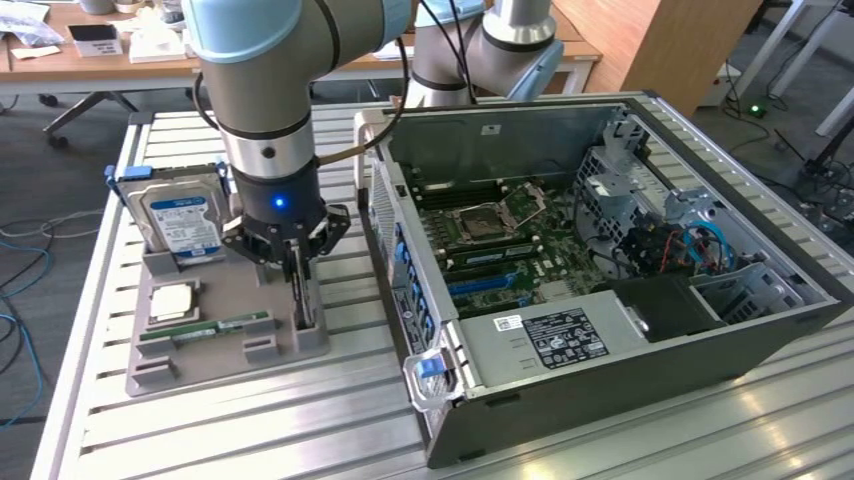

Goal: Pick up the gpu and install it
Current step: 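Pick up the gpu and move the gpu toward the slot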

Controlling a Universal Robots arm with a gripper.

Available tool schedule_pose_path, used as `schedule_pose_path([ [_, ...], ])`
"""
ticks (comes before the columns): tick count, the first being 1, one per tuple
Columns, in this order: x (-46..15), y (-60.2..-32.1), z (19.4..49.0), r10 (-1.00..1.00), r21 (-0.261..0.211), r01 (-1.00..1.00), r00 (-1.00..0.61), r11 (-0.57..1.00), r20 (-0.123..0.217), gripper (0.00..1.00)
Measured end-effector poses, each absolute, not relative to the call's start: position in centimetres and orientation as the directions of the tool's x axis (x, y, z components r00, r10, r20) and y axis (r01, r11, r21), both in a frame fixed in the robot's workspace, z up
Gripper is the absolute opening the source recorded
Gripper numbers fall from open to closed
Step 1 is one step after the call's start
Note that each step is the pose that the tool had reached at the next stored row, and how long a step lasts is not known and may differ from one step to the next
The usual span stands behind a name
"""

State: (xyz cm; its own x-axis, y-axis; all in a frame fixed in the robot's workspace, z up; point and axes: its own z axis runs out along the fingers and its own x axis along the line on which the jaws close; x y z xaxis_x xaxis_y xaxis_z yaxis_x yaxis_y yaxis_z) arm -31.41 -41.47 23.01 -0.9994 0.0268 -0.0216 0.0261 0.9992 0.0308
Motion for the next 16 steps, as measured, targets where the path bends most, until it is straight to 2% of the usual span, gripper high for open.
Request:
schedule_pose_path([
  [16, -31.41, -41.47, 23.01, 0.017, 0.031, 0.016, -1.000, 0.999, -0.022, 0.26],
])
